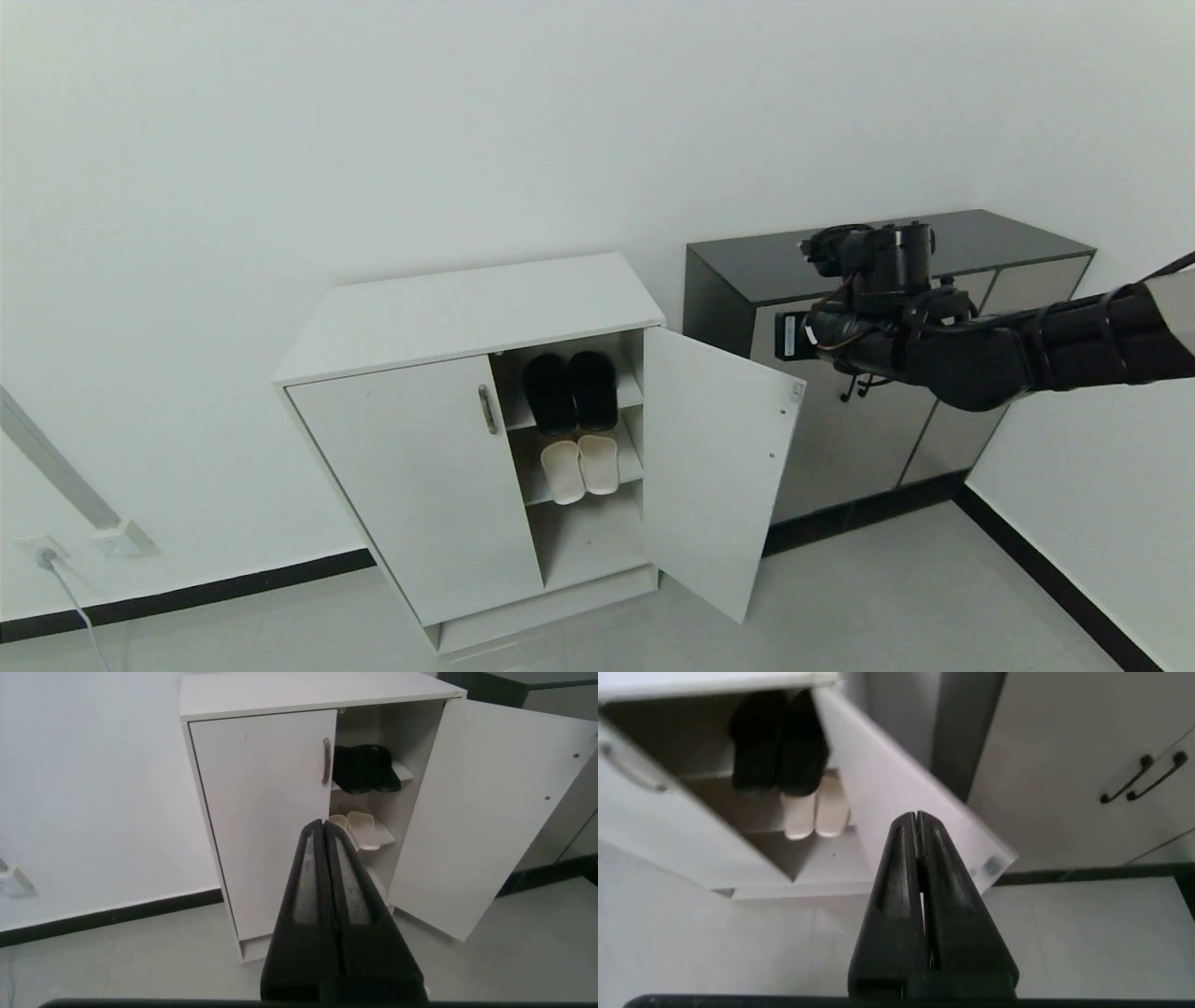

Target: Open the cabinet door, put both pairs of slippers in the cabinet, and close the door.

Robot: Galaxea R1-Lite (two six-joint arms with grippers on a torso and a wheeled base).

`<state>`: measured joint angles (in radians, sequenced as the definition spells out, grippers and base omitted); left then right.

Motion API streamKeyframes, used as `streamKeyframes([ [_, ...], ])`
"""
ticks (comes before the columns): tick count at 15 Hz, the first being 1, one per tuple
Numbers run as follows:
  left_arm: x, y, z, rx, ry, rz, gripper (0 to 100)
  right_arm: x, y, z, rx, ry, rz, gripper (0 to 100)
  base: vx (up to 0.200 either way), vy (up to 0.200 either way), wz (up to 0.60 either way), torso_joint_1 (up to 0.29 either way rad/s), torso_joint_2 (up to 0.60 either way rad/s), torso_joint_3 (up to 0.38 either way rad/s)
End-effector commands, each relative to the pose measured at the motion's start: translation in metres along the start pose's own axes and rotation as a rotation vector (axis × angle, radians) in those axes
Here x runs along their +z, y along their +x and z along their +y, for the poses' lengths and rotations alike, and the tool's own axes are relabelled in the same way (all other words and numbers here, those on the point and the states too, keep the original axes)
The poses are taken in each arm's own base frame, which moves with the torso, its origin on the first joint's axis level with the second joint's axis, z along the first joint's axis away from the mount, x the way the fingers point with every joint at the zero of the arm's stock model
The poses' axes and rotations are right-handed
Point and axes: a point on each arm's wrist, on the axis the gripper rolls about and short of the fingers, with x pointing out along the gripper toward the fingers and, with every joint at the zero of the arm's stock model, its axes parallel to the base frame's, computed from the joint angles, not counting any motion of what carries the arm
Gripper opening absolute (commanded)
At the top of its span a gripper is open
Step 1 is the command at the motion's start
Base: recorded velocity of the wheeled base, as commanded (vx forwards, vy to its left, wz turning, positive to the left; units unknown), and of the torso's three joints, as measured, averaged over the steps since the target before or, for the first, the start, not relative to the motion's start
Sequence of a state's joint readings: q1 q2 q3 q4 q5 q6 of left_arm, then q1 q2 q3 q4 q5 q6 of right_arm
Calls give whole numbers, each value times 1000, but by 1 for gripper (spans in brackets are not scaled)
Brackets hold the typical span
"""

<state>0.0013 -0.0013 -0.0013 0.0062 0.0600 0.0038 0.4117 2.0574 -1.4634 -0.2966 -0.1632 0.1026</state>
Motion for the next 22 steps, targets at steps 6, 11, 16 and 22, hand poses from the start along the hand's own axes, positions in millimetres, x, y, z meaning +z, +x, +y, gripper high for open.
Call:
streamKeyframes([
  [6,0,0,0,2,-1,1,0,-11,63,-30,-73,25,12,0,0,0,0,0,0,0],
  [11,0,0,0,2,-1,1,0,-34,80,-34,-81,38,58,0,0,0,0,0,0,0],
  [16,0,0,0,2,-1,1,0,-44,84,-37,-87,43,74,0,0,0,0,0,0,0],
  [22,0,0,0,2,-2,1,0,-58,92,-39,-89,43,88,0,0,0,0,0,0,0],
])
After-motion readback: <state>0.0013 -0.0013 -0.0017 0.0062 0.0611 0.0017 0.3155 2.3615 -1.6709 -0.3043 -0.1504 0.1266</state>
